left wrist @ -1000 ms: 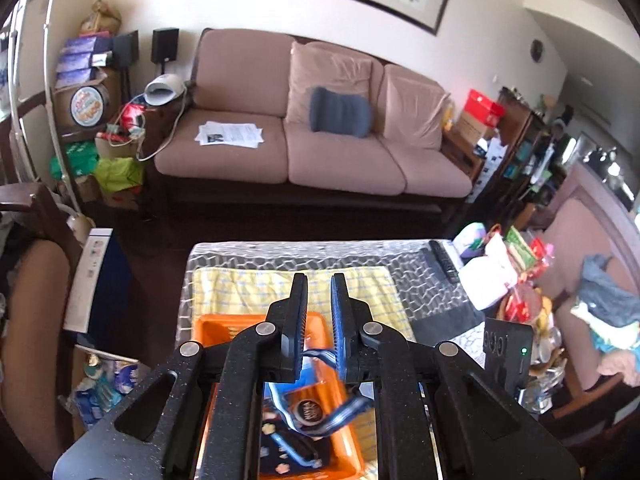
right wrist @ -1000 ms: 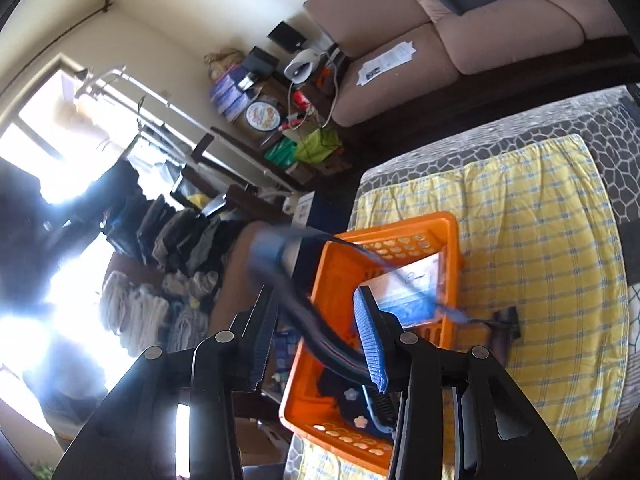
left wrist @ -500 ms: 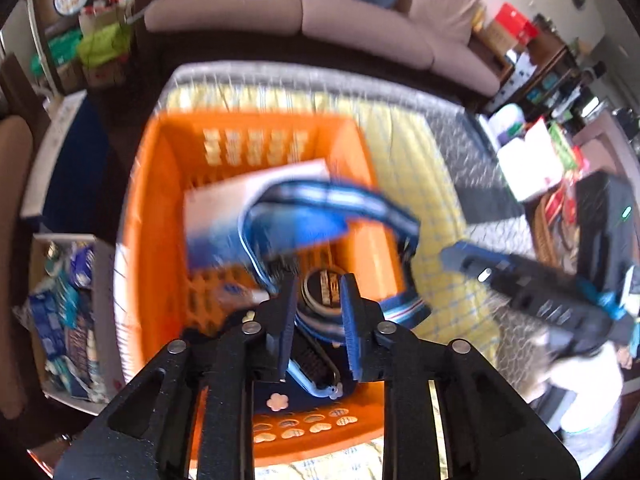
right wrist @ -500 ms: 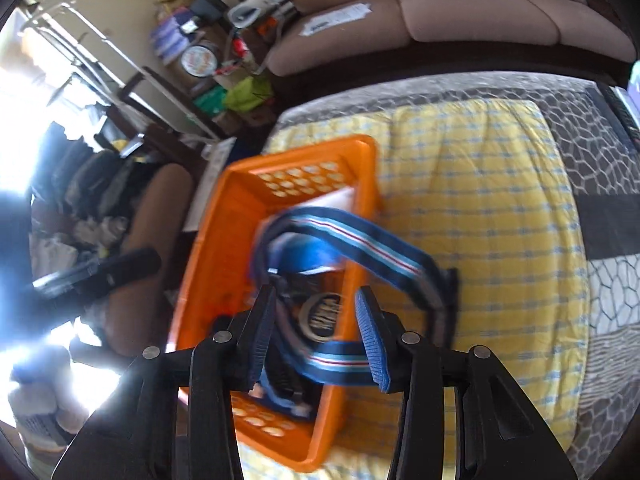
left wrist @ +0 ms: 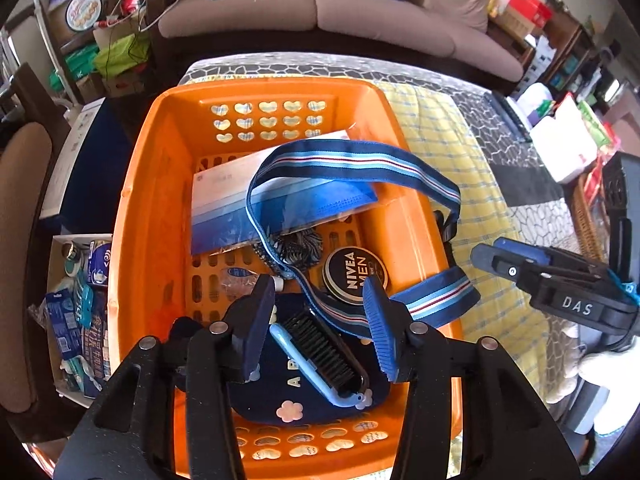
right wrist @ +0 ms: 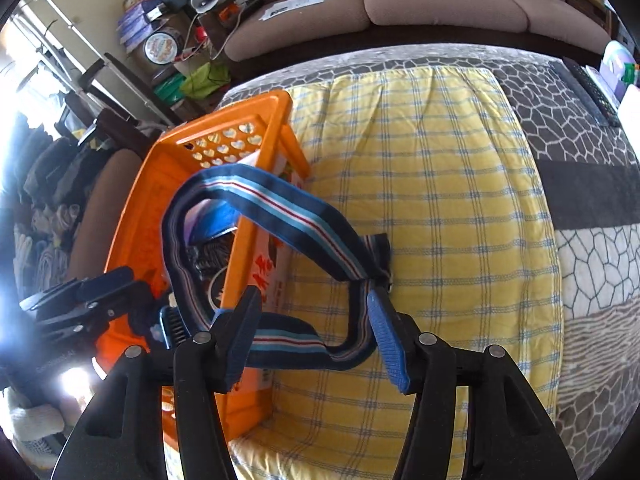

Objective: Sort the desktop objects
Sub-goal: 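Lower the strap into the basket and open the left tool, then grasp the strap loop with the right tool and lift it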

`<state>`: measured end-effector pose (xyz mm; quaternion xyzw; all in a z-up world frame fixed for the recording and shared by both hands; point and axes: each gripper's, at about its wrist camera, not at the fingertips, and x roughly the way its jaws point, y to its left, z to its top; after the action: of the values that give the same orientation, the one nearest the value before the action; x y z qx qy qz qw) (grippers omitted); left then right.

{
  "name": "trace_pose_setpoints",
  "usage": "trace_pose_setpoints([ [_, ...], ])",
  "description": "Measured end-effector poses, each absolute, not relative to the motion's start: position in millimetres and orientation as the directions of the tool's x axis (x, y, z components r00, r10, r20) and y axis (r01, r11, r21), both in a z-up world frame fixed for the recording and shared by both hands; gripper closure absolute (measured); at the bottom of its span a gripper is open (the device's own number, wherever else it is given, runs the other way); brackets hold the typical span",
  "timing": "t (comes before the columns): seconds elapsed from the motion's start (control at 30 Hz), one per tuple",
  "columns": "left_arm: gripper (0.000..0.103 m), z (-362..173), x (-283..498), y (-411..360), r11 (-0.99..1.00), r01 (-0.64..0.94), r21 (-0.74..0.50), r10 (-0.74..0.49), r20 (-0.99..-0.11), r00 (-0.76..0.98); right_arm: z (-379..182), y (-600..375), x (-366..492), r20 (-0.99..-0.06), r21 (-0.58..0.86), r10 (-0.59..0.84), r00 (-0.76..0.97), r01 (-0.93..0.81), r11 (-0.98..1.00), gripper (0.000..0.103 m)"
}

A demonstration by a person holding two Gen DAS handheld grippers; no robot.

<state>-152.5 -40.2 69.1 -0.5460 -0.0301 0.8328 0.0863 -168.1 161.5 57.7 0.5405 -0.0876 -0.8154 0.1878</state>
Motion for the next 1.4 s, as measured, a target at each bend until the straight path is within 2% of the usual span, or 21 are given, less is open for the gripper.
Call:
trace_pose_setpoints([
  [0.23, 0.060, 70, -155, -46, -0.983, -0.102, -0.150, 0.178, -0.903, -0.390, 54, 161, -164, -0.852, 0.342, -0.396, -0.343, 0.208, -0.916, 0.045],
  [0.47, 0.054, 62, -152, -42, -0.980, -0.113, -0.161, 0.192, -0.910, -0.368, 49, 173, -160, -0.835, 0.415, -0.447, -0.321, 0.165, -0.895, 0.045],
  [0.53, 0.049, 57, -150, -40, -0.979, -0.117, -0.165, 0.196, -0.914, -0.355, 48, 175, -158, -0.837, 0.414, -0.444, -0.319, 0.161, -0.896, 0.045],
  [0.6, 0.039, 53, -147, -36, -0.978, -0.121, -0.170, 0.202, -0.915, -0.348, 47, 175, -156, -0.845, 0.396, -0.429, -0.319, 0.166, -0.903, 0.045],
  [0.77, 0.039, 43, -144, -35, -0.973, -0.108, -0.203, 0.228, -0.919, -0.323, 39, 173, -147, -0.858, 0.370, -0.413, -0.304, 0.191, -0.909, 0.045],
  [0.87, 0.039, 41, -141, -34, -0.973, -0.109, -0.203, 0.227, -0.921, -0.318, 35, 180, -144, -0.848, 0.406, -0.436, -0.301, 0.161, -0.900, 0.045],
  [0.93, 0.034, 41, -137, -34, -0.975, -0.112, -0.192, 0.219, -0.922, -0.320, 34, 185, -142, -0.848, 0.405, -0.433, -0.306, 0.153, -0.901, 0.045],
  [1.0, 0.019, 42, -132, -34, -0.978, -0.109, -0.177, 0.204, -0.920, -0.336, 34, 188, -140, -0.851, 0.395, -0.421, -0.312, 0.148, -0.907, 0.045],
  [1.07, 0.009, 43, -126, -34, -0.979, -0.108, -0.173, 0.200, -0.916, -0.348, 35, 191, -136, -0.854, 0.382, -0.410, -0.321, 0.147, -0.912, 0.045],
  [1.13, 0.006, 42, -120, -34, -0.980, -0.101, -0.170, 0.195, -0.916, -0.352, 37, 194, -132, -0.853, 0.370, -0.398, -0.337, 0.147, -0.917, 0.045],
  [1.17, 0.000, 42, -119, -34, -0.980, -0.099, -0.173, 0.197, -0.915, -0.352, 37, 195, -130, -0.851, 0.369, -0.397, -0.343, 0.146, -0.918, 0.043],
  [1.23, 0.000, 40, -116, -34, -0.979, -0.093, -0.183, 0.204, -0.915, -0.347, 39, 197, -125, -0.846, 0.370, -0.396, -0.357, 0.142, -0.918, 0.027],
  [1.3, 0.000, 39, -114, -32, -0.981, -0.093, -0.173, 0.194, -0.919, -0.342, 40, 195, -121, -0.843, 0.373, -0.400, -0.359, 0.145, -0.917, 0.023],
  [1.4, 0.000, 39, -113, -30, -0.981, -0.093, -0.169, 0.191, -0.919, -0.345, 42, 190, -120, -0.839, 0.387, -0.416, -0.349, 0.155, -0.909, 0.023],
])
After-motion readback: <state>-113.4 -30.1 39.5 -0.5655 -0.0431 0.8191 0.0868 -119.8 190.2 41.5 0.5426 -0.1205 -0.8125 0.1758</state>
